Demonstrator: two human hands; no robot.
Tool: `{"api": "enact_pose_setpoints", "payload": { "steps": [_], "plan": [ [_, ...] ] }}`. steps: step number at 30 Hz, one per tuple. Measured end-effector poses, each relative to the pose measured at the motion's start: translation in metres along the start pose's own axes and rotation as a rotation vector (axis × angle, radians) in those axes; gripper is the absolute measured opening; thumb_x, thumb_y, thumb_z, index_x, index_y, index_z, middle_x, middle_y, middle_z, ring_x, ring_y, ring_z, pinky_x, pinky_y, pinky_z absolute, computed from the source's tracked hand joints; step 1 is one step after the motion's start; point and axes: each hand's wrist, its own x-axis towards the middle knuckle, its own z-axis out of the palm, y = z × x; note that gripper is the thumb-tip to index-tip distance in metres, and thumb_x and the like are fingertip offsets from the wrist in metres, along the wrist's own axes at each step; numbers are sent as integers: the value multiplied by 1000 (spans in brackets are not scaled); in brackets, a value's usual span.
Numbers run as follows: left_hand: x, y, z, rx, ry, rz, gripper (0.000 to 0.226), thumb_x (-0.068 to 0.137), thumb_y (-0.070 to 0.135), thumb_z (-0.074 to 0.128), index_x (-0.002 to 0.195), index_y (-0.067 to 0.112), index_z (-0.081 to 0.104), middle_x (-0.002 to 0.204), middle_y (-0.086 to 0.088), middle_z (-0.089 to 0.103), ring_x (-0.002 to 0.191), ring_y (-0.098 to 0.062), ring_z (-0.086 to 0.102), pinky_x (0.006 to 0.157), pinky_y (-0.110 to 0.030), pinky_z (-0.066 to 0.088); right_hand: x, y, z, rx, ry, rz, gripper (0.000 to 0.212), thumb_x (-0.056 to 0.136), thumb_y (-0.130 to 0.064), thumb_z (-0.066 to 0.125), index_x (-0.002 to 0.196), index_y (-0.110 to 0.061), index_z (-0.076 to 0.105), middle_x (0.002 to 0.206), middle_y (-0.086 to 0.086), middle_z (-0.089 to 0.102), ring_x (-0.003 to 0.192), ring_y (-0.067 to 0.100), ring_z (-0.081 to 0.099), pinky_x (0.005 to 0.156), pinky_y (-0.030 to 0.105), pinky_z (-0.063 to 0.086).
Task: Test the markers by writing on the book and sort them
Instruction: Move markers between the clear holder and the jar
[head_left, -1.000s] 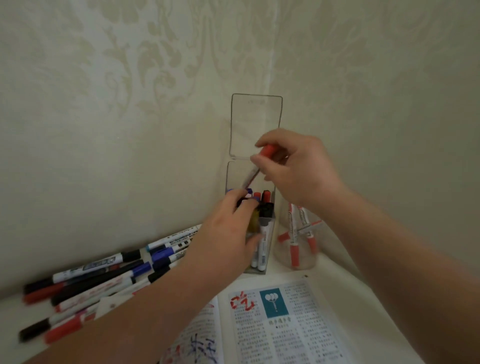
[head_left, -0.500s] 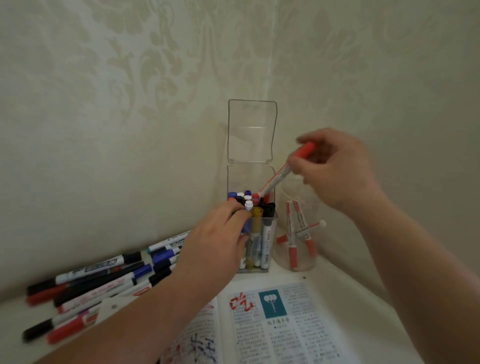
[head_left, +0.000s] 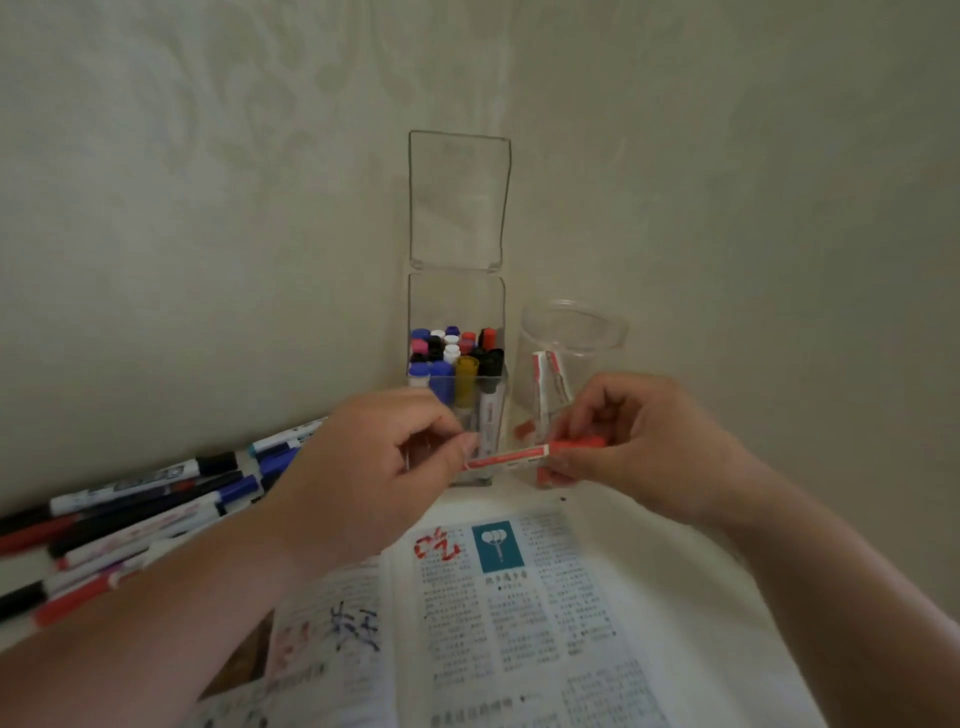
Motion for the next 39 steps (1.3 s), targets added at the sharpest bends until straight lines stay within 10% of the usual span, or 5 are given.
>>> {"api": "enact_pose_setpoints", "payload": {
  "steps": [14,20,26,34,39],
  "plan": [
    [-39,-54,22,334,-358,-142,31,99,47,52,125,34,65,118,18,57,110,0,48,100,-24,42,5,50,40,-888,-179,-323,9,92,-31,66,87,-26,71,91,-9,66,96,8,55,85,35,53],
    [-34,-58,31,296,-361,-122,33,100,48,50,128,36,63,121,21,58,111,2,45,103,-21,38,41,-47,-24,-429,471,-238,15,91,-28,72,77,-23,72,75,-11,71,71,2,66,63,17,46],
    [-37,-60,36,183,-285,-177,29,94,53,59,117,38,68,103,26,57,99,6,50,92,-19,45,124,-67,-28,-702,-89,325,62,83,-68,67,98,-8,72,95,3,78,83,23,76,89,42,60],
    [-37,-67,38,83,-224,-233,27,93,51,61,114,37,68,102,29,52,99,9,49,90,-16,43,139,-62,0,-839,-362,506,75,83,-78,55,129,-19,58,118,2,65,98,32,69,86,42,60],
    [-38,-64,37,79,-253,-245,26,92,53,60,112,39,68,100,28,53,96,9,50,86,-16,45,135,-59,4,-936,-298,393,68,81,-87,39,88,-23,62,92,-6,62,94,18,61,90,35,42]
  ]
}}
